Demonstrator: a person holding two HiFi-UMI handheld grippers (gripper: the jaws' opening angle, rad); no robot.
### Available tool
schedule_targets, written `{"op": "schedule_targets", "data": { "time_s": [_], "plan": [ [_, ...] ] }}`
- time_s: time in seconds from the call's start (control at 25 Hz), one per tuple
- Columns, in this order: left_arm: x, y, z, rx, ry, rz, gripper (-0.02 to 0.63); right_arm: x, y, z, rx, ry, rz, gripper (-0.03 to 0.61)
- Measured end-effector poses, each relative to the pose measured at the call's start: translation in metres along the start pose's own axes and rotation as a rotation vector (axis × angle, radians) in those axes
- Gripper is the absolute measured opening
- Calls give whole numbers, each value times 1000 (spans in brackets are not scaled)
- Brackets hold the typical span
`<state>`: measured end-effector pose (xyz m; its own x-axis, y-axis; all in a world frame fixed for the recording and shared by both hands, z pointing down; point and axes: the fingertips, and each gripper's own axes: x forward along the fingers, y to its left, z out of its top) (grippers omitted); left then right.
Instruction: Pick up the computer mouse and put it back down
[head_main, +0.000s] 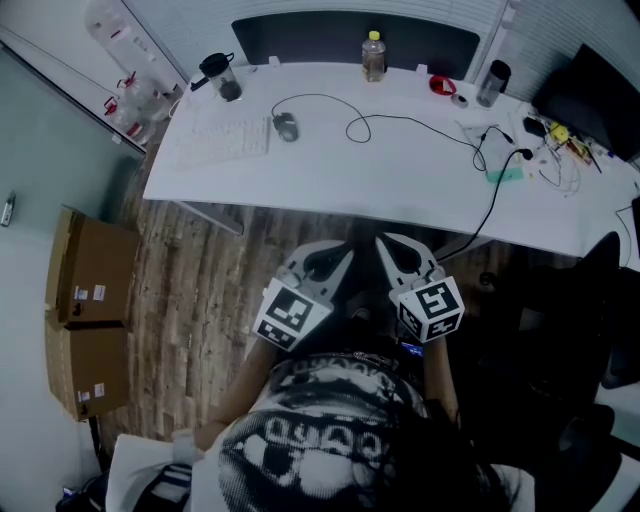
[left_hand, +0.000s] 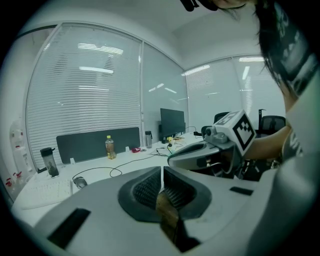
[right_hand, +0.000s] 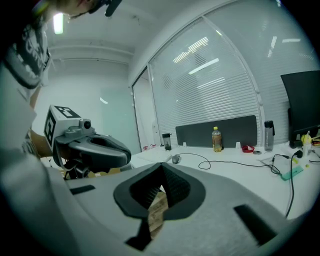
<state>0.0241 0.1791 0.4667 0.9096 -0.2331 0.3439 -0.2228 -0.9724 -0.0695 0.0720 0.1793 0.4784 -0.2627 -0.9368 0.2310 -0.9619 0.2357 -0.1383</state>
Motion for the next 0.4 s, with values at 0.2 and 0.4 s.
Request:
{"op": "schedule_targets", "data": {
  "time_s": [0.2, 0.4],
  "plan": [
    [2, -2, 2, 7, -1, -9, 14, 0, -4, 1, -15, 6, -6, -8],
    [7, 3, 7, 19, -8, -9, 14, 3, -13, 5, -29, 5, -19, -8]
  ]
}}
